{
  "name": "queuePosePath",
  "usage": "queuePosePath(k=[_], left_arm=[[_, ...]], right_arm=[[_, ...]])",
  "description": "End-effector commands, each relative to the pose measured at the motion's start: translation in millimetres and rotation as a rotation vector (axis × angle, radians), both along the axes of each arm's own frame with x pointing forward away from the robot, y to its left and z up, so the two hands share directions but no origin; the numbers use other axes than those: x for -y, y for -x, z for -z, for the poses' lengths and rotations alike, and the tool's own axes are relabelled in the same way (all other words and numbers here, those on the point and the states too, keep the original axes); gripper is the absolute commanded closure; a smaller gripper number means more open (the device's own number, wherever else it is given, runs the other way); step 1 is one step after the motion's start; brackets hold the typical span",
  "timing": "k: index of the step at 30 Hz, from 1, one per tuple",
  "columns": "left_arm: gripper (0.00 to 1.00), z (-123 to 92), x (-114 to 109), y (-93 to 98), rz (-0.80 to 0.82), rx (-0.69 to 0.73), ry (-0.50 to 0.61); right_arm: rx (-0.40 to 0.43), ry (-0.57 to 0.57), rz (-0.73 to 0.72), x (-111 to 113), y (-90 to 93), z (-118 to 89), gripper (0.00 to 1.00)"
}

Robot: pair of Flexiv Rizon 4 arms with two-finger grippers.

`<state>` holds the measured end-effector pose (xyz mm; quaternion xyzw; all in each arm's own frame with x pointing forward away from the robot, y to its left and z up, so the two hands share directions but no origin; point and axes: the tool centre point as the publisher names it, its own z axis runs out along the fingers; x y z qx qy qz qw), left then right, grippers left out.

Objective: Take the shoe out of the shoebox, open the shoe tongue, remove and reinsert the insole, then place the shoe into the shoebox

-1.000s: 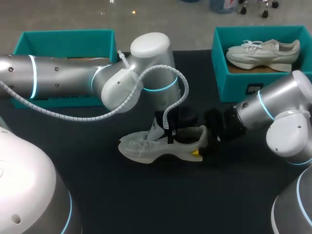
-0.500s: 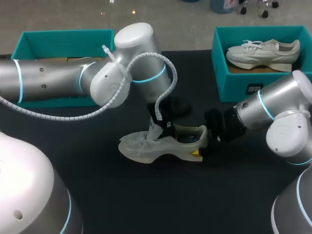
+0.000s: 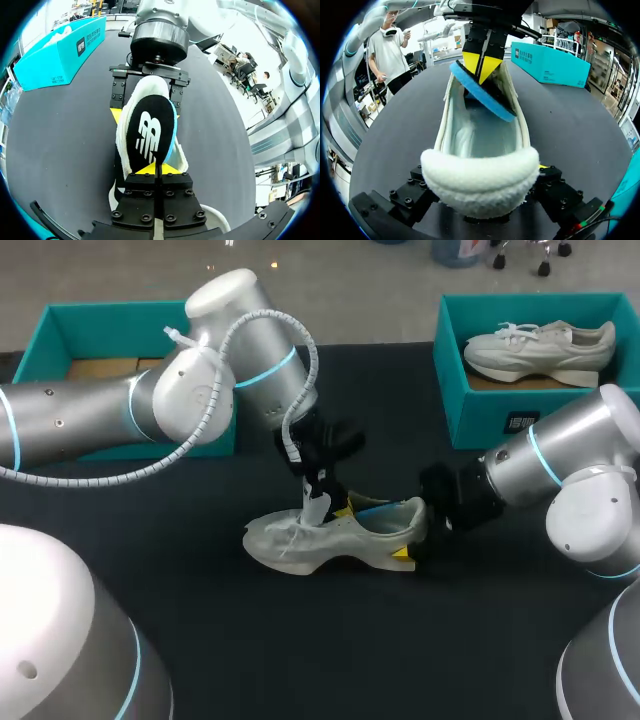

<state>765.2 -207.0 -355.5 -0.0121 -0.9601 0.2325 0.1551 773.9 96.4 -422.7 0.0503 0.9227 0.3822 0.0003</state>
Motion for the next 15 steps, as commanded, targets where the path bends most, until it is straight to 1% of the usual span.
queuePosePath(k=[1, 10, 15], left_arm=[[1.0, -2, -5, -2.6, 0.017, -0.031, 0.047], [1.0, -15, -7, -0.5, 0.057, -0.094, 0.14], [1.0, -29, -9, 0.6, 0.075, -0.117, 0.187]], right_arm=[[0.001, 0.004, 0.002, -1, 0.9, 5, 1.0], [0.001, 0.004, 0.002, -1, 0.9, 5, 1.0], [0.001, 0.004, 0.002, -1, 0.9, 5, 1.0]])
